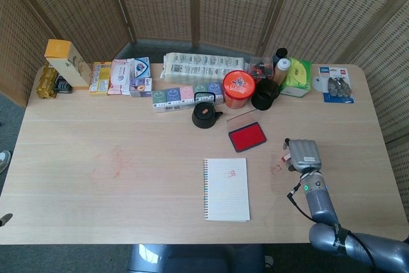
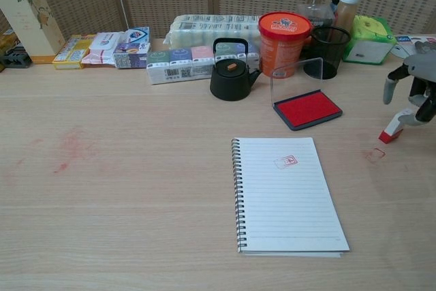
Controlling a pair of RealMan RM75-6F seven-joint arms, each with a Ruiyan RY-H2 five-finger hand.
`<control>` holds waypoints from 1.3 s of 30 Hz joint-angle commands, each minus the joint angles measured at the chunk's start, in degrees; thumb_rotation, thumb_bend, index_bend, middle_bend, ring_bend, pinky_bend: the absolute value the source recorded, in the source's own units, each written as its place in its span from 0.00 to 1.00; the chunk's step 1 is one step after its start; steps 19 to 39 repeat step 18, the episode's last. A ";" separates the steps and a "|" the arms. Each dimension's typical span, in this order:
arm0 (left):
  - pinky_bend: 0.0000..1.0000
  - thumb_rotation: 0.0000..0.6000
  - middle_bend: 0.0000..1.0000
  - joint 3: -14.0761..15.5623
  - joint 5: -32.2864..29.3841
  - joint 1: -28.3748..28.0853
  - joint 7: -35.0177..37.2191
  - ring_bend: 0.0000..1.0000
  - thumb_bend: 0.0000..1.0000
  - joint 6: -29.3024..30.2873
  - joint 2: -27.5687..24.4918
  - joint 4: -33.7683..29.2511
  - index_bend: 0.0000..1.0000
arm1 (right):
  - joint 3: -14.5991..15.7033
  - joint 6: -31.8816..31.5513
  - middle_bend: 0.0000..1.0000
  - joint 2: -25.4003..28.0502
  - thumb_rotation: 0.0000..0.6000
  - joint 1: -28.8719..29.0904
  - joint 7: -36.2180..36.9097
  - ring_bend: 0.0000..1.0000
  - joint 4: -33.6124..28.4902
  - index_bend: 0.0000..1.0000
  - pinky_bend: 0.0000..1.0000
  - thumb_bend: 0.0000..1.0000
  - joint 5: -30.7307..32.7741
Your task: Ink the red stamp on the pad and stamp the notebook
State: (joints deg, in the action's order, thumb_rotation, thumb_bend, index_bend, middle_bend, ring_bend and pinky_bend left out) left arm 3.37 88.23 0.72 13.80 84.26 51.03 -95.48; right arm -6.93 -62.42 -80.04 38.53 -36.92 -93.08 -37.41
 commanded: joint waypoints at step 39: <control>0.04 1.00 0.00 0.67 2.27 1.13 0.19 0.00 0.03 2.52 0.07 0.08 0.00 | 9.50 -22.93 0.13 15.69 0.75 -18.39 30.28 0.04 -4.86 0.26 0.34 0.00 -48.97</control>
